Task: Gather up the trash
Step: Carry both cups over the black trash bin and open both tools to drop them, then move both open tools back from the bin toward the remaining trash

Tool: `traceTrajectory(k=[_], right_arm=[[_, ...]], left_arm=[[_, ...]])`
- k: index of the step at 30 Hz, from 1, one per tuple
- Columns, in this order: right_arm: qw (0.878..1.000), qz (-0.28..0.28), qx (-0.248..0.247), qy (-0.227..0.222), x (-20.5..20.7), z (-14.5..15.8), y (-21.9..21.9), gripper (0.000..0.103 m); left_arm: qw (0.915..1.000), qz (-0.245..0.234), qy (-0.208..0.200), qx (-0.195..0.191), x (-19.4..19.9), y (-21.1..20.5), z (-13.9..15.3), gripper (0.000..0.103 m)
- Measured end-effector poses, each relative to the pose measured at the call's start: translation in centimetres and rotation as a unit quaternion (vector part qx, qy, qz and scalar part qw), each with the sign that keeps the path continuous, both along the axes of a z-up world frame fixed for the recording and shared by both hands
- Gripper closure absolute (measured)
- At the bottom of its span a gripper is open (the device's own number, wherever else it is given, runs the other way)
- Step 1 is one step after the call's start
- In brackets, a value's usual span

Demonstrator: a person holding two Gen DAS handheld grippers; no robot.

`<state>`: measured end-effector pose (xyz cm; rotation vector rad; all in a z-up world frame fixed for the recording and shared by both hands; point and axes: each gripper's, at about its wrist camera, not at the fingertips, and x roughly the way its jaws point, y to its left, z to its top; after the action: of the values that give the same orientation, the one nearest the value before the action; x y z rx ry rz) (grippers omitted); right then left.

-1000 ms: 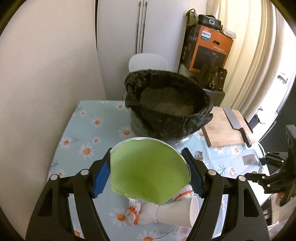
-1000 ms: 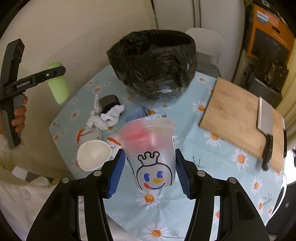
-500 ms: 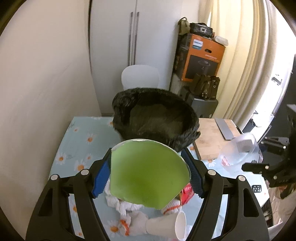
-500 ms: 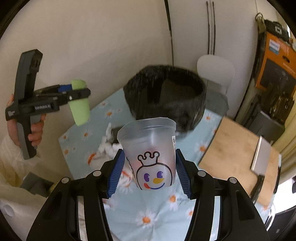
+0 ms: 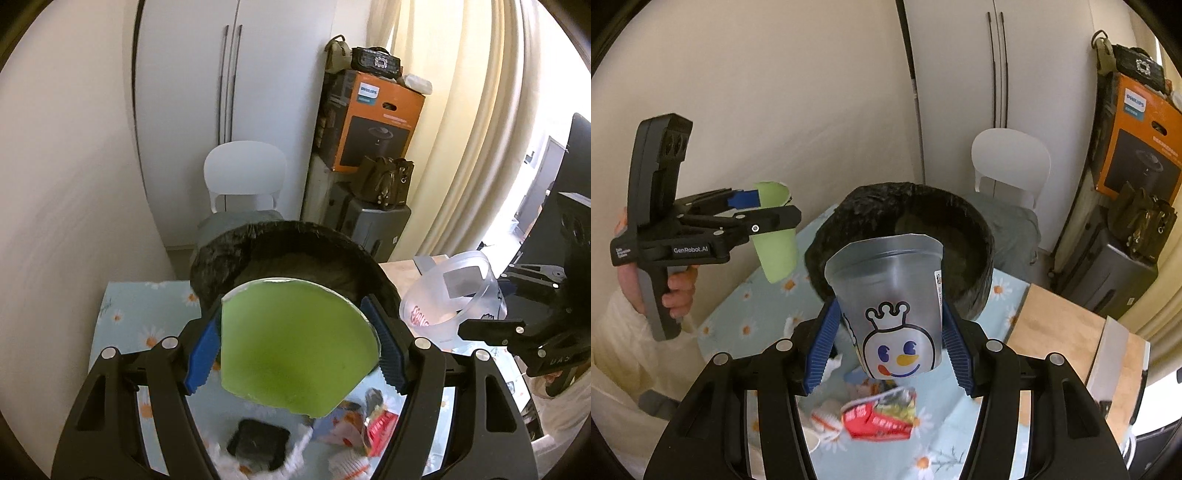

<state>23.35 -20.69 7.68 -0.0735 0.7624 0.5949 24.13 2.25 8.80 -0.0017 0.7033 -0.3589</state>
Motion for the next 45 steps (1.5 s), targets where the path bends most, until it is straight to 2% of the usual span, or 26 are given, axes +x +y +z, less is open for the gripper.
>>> traceTrajectory(k=[10,13,14,15,16,21,37,45], right_arm=[[1.0,-0.001,-0.004,0.007,4.5,-0.8,2.2,0.048],[1.0,-0.005,-0.018,-0.017,4.7,-0.9,2.8,0.03],[0.999,-0.018,-0.037,-0.036,4.7,-1.0,2.9,0.019],[0.998,-0.023,-0.046,-0.044,4.5,-1.0,3.0,0.016],[0.996,-0.029,-0.056,-0.056,4.4,-1.1,3.0,0.016],[0.996,-0.04,-0.054,-0.053,3.8,-1.5,2.3,0.015],[0.997,-0.05,-0.035,-0.036,0.1,-2.0,1.3,0.014],[0.998,-0.043,-0.04,-0.028,-2.2,-2.6,1.4,0.014]], left_arm=[[0.9994,-0.032,0.014,-0.005,5.6,-0.1,-1.7,0.031],[0.9989,-0.043,0.008,-0.014,6.5,0.0,-2.1,0.026],[0.9992,-0.037,-0.002,-0.012,6.6,0.1,-2.1,0.017],[0.9995,-0.029,-0.008,-0.01,6.7,0.2,-2.0,0.012],[0.9996,-0.02,-0.015,-0.009,6.8,0.4,-2.0,0.006],[0.999,0.0,-0.019,-0.04,6.6,1.9,-1.6,0.006],[0.9975,0.07,-0.007,-0.006,1.3,4.2,-1.5,0.006],[0.9955,0.094,0.011,0.002,-1.1,5.3,-2.8,0.006]])
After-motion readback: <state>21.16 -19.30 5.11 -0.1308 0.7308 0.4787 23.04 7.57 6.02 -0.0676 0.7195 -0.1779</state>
